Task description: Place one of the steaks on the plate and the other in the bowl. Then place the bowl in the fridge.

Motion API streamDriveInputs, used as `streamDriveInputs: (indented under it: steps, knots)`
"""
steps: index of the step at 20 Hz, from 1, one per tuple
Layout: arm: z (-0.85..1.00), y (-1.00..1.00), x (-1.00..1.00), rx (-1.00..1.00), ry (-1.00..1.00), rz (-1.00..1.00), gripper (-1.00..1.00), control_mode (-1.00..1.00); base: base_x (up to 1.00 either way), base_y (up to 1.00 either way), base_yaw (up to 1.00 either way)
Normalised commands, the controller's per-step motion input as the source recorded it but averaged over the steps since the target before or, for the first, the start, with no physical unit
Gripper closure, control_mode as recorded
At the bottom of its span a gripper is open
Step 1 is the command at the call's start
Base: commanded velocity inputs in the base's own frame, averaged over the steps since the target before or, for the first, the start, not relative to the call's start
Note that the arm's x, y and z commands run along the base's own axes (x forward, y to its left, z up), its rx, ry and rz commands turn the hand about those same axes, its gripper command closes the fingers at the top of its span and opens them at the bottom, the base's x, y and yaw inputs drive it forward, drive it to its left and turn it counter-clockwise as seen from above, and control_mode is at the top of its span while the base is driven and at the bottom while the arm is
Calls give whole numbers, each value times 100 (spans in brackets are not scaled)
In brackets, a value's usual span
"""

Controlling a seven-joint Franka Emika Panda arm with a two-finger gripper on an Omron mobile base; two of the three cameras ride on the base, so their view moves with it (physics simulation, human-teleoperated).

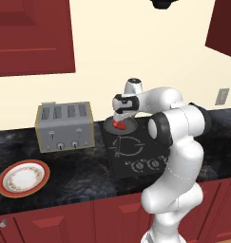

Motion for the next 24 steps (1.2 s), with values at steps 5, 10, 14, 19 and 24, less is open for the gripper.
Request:
streamDriveInputs:
  steps: [5,10,14,19,24]
  knots:
    - [-42,2,45,-1,2,0,-100,-100,0,0,0]
    - [-21,-1,31,-1,4,0,-100,-100,0,0,0]
    - [-24,-4,44,-5,6,0,-100,-100,0,0,0]
    - [-25,0,32,-1,2,0,-100,-100,0,0,0]
    - [-27,0,3,0,7,0,-100,-100,0,0,0]
